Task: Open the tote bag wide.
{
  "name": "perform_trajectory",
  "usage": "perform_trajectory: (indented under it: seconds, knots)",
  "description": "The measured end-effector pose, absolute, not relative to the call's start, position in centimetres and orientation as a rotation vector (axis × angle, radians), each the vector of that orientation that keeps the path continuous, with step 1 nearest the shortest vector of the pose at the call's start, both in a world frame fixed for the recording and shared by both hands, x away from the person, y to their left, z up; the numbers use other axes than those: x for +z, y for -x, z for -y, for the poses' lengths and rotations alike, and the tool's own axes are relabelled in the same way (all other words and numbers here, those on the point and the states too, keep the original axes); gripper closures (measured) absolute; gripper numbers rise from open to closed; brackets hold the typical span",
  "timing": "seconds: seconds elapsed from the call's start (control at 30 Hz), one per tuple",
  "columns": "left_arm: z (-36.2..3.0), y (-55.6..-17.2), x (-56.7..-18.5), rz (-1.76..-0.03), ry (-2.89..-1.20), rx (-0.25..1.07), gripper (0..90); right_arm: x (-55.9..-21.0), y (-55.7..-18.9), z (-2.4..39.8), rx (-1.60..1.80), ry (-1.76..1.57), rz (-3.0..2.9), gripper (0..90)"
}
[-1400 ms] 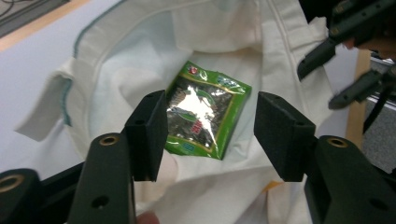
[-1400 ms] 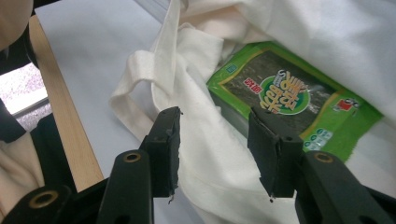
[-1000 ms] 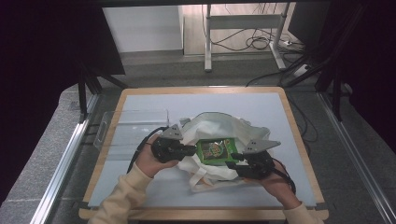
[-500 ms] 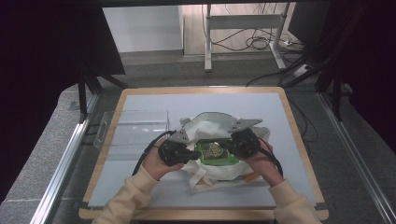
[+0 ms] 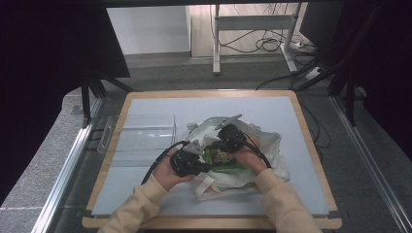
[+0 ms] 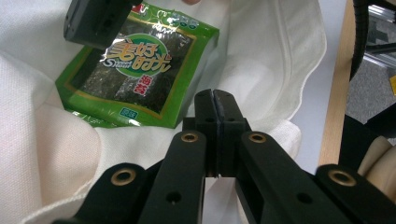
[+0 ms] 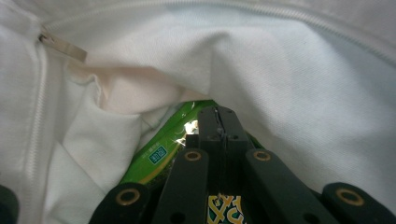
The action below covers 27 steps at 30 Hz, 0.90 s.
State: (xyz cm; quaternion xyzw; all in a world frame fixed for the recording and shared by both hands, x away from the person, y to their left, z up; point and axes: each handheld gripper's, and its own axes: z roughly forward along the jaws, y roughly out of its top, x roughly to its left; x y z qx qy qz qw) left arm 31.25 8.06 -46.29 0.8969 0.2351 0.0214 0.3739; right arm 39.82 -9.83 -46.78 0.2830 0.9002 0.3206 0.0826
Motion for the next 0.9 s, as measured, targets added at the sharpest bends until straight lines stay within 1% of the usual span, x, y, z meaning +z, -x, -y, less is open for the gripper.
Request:
perform_trajectory:
  seconds: [0.4, 0.63, 0.9]
  knots:
    - [-7.8, -31.1, -46.9, -0.604, -2.330, 0.016, 90.0, -48.6, -41.3, 9.2, 0.885, -0.841, -2.710, 89.4]
    - [-7.2, -31.0, -47.6, -0.588, -2.361, -0.007, 90.0, -48.7, -42.3, 9.0, 0.880, -0.823, -2.690, 89.4]
    - [-7.3, -31.2, -48.1, -0.603, -2.346, -0.044, 90.0, -48.6, -43.3, 8.8, 0.851, -0.822, -2.669, 89.4]
